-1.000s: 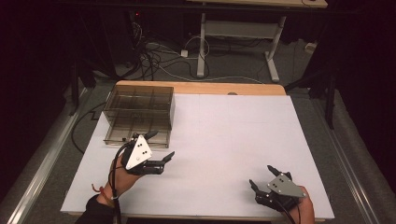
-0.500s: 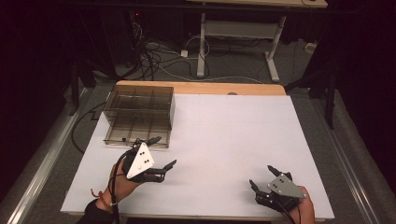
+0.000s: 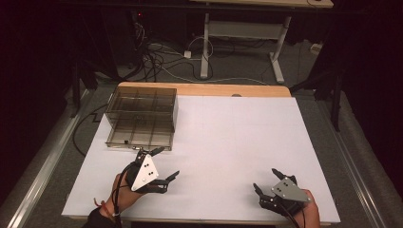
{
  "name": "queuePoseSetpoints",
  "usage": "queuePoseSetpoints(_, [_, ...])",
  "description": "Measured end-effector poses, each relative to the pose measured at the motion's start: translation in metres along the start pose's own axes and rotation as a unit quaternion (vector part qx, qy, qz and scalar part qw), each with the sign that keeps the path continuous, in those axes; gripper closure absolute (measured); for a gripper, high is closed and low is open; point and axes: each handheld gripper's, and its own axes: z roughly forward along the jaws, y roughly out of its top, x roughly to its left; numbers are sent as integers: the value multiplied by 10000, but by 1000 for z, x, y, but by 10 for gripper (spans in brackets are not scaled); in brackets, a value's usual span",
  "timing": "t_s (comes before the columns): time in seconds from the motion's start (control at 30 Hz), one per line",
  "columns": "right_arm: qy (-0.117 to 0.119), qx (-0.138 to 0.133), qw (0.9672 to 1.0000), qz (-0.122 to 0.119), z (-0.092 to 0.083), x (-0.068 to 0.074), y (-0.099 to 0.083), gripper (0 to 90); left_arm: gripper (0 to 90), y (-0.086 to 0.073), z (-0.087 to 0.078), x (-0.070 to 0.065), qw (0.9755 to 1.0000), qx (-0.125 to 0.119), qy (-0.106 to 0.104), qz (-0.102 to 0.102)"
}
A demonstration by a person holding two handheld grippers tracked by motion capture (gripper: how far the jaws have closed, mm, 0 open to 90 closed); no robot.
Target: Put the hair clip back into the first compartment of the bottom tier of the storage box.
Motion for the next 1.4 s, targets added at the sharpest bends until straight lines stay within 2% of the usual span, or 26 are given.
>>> queuePoseSetpoints(0.37, [-4, -7, 10000, -4, 0, 1, 0, 234, 151, -18, 0, -5, 9995, 305, -102, -20])
queuePoseSetpoints(0.63, [-25, 0, 10000, 34, 1, -1, 0, 234, 149, -30, -3, -5, 9987, 451, -174, -172])
queuePoseSetpoints(0.7, [-24, 0, 10000, 40, 1, -2, 0, 234, 148, -35, -4, -5, 9980, 522, -235, -283])
queuePoseSetpoints(0.9, [-9, 20, 10000, 42, 2, -1, -1, 234, 148, -45, -11, -5, 9966, 692, -258, -356])
queuePoseSetpoints(1.1, [6, 19, 10000, 46, 2, -1, -1, 234, 147, -51, -19, -3, 9960, 668, -224, -546])
queuePoseSetpoints(1.4, [-31, -6, 10000, -30, -1, 0, 0, 234, 147, -52, -23, -3, 9963, 649, -187, -526])
